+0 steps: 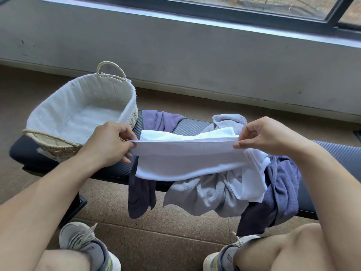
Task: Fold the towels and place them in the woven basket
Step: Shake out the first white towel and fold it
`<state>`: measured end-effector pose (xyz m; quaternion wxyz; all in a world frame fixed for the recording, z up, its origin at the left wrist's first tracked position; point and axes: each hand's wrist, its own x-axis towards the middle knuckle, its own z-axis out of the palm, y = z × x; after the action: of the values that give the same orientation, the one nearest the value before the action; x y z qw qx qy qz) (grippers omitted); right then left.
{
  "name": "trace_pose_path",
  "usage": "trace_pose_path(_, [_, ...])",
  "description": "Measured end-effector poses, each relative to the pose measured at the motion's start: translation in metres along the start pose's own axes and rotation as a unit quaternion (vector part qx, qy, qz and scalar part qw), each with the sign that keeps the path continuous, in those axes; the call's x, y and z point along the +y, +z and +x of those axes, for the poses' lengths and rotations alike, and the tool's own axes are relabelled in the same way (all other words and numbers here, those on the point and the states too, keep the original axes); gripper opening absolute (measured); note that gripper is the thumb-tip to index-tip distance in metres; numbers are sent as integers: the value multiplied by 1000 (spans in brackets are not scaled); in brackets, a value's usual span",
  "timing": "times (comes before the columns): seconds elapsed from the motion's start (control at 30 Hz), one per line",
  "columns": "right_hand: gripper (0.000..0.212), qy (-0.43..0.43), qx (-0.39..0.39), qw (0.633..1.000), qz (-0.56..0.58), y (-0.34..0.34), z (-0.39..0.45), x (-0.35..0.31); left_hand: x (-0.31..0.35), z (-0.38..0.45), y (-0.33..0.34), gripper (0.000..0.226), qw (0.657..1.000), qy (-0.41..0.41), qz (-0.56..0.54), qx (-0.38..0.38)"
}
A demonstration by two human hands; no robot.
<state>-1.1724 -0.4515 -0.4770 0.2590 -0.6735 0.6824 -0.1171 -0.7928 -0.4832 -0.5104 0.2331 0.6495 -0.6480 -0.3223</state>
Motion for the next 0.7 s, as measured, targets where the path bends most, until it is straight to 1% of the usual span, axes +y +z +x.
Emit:
trace_pose_path(0.17, [18, -9, 9, 998, 65, 2, 0, -5, -5, 2, 0, 15, 1000, 1, 2, -21])
trace_pose_path(0.33, [17, -11, 5, 997, 70, 2, 1, -6, -9, 4, 1, 17, 1000, -2, 10, -29])
trace_pose_path(0.4, [18, -1, -8, 998, 57, 2, 1, -7, -12, 5, 2, 16, 999, -7, 8, -35])
trace_pose_path(0.57, [26, 29, -69, 997, -16, -1, 2, -7, -18, 10, 10, 12, 998, -26, 10, -55])
trace_pose_path(0.63, [27, 32, -79, 996, -33, -2, 2, -8, -19, 11, 13, 12, 998, -38, 15, -56])
trace_pose_path(0.7, [24, 28, -78, 996, -41, -2, 2, -8, -22, 13, 15, 12, 997, -51, 17, -63])
